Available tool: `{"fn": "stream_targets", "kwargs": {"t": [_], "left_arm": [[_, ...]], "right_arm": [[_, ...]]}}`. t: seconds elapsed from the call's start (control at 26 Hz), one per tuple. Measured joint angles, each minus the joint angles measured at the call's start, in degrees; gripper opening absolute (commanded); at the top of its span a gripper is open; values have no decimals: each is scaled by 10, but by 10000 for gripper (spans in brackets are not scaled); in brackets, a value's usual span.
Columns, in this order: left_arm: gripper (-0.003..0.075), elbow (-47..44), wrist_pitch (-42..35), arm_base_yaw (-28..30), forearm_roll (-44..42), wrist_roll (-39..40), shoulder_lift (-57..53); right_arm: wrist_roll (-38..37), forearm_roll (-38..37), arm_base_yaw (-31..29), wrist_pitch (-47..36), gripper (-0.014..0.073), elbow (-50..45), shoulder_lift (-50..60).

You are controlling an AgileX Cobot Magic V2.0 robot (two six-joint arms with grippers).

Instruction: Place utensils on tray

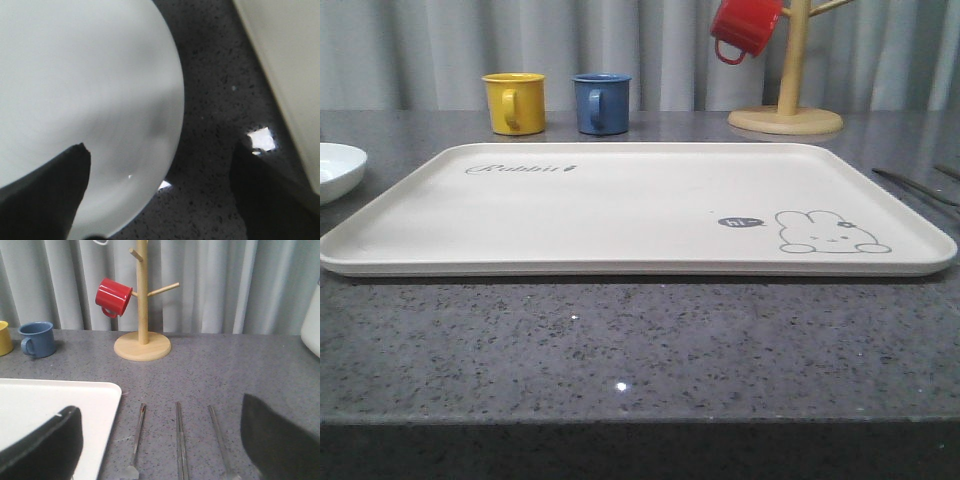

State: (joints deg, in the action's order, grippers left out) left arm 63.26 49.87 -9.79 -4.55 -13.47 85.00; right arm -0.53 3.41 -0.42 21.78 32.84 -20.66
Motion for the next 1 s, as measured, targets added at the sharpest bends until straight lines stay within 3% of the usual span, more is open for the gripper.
{"fn": "stream_targets", "kwargs": {"t": [0.12, 0.58, 1.0], "left_arm": [[501, 1, 0, 0, 0, 0, 29], [-6, 5, 8, -1, -5, 0, 42], [-18, 12, 7, -3, -18, -7, 40]], "right_arm": [[0, 0, 0, 0, 654, 0, 0], [0, 1, 0, 0, 655, 0, 0], [0, 1, 0, 0, 655, 0, 0]]}}
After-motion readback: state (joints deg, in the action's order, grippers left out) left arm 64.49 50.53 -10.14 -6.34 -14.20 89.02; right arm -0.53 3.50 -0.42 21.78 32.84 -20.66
